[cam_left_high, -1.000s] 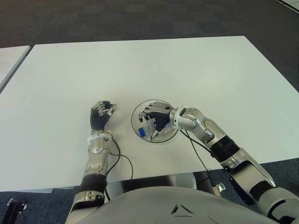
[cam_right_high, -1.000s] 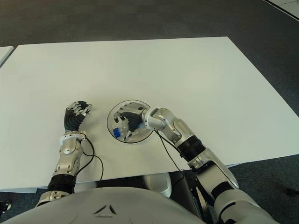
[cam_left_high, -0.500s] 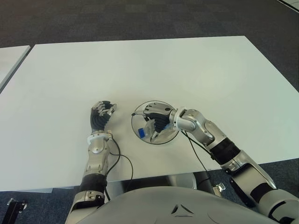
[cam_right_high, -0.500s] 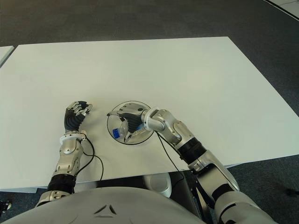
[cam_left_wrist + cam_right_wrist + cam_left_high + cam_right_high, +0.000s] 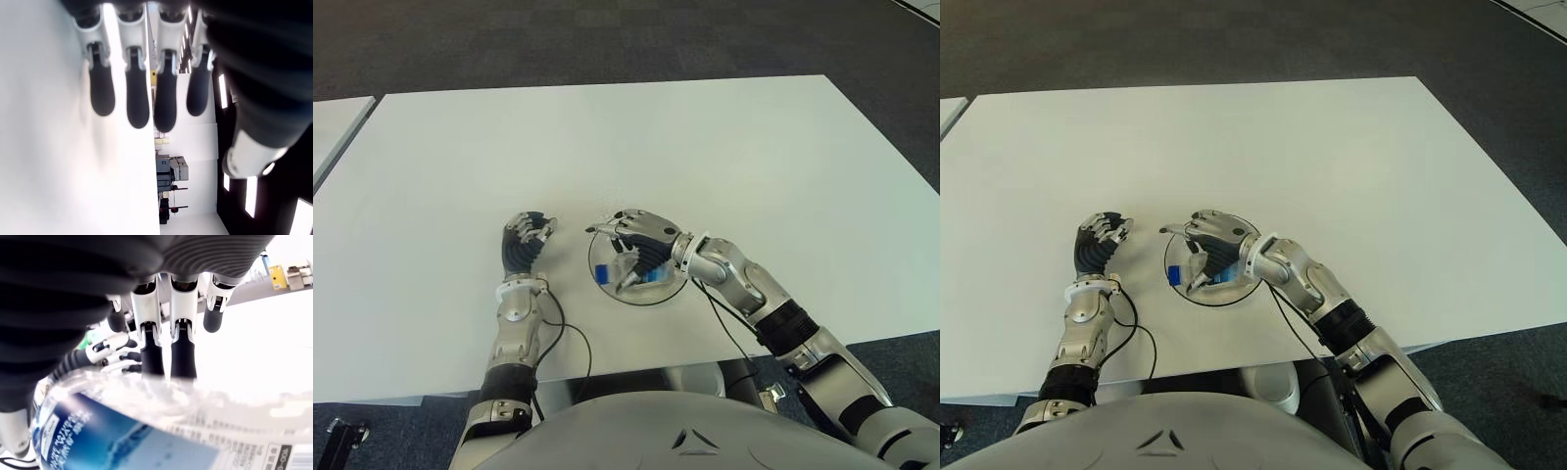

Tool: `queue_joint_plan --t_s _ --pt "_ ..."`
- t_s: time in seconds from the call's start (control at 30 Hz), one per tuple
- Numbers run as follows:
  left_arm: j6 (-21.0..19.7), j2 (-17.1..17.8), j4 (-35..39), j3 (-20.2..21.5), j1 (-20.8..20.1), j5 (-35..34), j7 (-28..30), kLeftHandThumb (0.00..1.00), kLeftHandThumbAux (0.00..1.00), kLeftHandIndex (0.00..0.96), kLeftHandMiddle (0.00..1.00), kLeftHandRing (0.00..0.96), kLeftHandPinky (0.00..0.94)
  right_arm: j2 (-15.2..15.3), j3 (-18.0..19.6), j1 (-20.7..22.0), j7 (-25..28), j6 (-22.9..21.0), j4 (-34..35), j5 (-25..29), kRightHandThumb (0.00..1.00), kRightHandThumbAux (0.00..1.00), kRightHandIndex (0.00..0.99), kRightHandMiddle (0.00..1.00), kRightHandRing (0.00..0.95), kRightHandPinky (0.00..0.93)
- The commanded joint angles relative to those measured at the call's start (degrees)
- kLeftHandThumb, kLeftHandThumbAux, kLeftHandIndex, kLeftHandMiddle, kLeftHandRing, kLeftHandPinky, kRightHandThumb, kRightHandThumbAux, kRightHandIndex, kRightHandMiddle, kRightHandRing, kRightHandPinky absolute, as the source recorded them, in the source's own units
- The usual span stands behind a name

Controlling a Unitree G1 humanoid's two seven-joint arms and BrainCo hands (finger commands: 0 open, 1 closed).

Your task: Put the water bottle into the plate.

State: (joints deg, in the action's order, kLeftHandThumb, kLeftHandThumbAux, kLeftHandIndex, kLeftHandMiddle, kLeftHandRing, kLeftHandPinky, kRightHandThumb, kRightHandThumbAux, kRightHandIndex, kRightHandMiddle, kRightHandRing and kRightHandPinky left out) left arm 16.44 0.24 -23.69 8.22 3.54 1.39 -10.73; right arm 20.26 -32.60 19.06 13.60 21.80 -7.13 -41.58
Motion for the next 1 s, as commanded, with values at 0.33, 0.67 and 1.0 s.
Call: queue_joint_plan --t_s 0.33,0.67,1.0 --pt "-3.92 -0.39 -3.28 -0.26 2.65 0.11 0.11 0.709 0.716 0.432 0.504 0.489 0.489 -0.71 0.58 -0.48 -18.19 4.22 -2.84 -7.15 0.000 0.485 0.000 0.000 0.000 0.000" --pt "-3.83 -0.54 -3.69 0.10 2.44 -0.53 0.37 0.709 0.716 0.432 0.502 0.482 0.479 -0.72 -0.85 0.15 -34.20 0.87 -4.60 -19.40 0.000 0.421 0.000 0.000 0.000 0.000" --pt "-3.04 -0.66 -4.10 0.16 2.37 -0.65 0.16 0.709 0.716 0.432 0.497 0.480 0.479 -1.67 -2.20 -0.11 -44.95 -5.87 -5.94 -27.62 0.057 0.284 0.000 0.000 0.000 0.000"
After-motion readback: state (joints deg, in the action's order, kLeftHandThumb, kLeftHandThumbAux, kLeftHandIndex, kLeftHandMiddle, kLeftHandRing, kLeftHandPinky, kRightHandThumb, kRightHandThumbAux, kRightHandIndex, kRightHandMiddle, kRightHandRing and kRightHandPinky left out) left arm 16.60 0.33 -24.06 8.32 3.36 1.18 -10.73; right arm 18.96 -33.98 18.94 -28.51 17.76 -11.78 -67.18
